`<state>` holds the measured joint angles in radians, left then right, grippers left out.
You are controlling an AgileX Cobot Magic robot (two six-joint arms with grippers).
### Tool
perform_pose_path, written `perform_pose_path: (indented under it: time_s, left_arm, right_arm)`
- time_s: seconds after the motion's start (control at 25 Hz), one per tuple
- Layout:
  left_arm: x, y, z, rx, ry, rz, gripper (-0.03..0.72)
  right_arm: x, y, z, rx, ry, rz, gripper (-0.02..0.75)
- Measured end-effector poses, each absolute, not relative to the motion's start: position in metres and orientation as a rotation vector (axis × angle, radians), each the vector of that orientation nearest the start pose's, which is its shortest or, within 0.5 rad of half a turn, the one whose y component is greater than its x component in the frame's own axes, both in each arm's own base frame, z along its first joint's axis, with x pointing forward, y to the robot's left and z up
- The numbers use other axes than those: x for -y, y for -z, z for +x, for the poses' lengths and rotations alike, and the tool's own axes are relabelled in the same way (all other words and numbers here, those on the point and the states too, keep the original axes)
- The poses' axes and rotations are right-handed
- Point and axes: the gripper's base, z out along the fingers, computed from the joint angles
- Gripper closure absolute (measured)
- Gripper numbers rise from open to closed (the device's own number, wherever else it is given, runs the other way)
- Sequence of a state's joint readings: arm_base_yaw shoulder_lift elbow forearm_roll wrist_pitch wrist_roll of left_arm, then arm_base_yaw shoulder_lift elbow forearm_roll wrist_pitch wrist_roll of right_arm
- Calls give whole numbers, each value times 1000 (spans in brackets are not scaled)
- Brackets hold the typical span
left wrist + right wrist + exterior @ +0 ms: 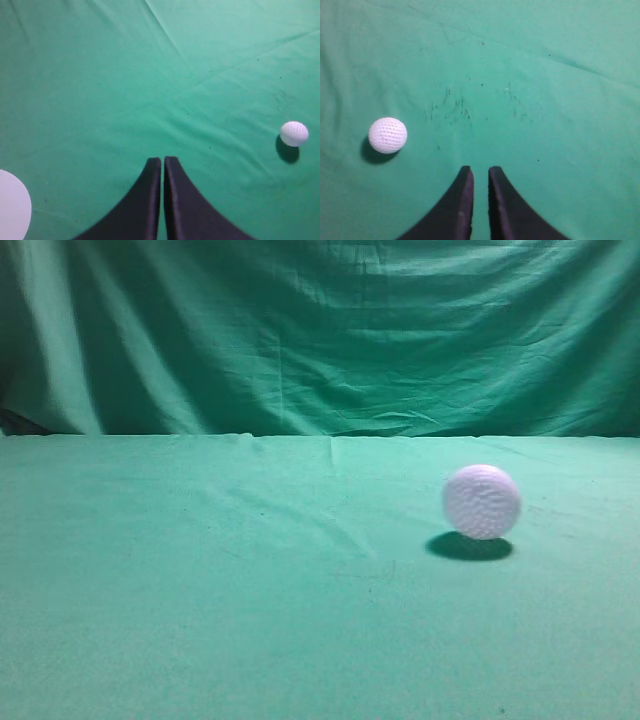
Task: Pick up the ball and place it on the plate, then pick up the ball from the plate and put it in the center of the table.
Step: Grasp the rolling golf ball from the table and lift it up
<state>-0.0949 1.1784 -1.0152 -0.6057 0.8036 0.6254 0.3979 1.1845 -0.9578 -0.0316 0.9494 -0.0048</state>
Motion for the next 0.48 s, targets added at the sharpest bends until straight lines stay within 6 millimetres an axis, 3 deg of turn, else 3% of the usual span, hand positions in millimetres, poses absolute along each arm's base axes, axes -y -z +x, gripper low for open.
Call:
perform_pose_path:
  time_s: [0.08, 0.16, 0.28, 0.4, 0.48]
  left_arm:
    - [60, -343, 233, -2252, 453, 521, 688]
    - [60, -343, 233, -2252, 447, 523, 688]
    - [60, -343, 233, -2253, 441, 526, 688]
    - [60, -343, 233, -2253, 439, 527, 688]
    - [60, -343, 233, -2252, 439, 527, 688]
  right_arm:
    - [-84, -305, 206, -2605, -89, -546, 690]
    - [-84, -305, 206, -2610, -89, -544, 600]
    - [-83, -304, 204, -2636, -83, -543, 407]
    - [-82, -303, 202, -2681, -87, -489, 165]
    - [-81, -302, 200, -2711, -89, -448, 87]
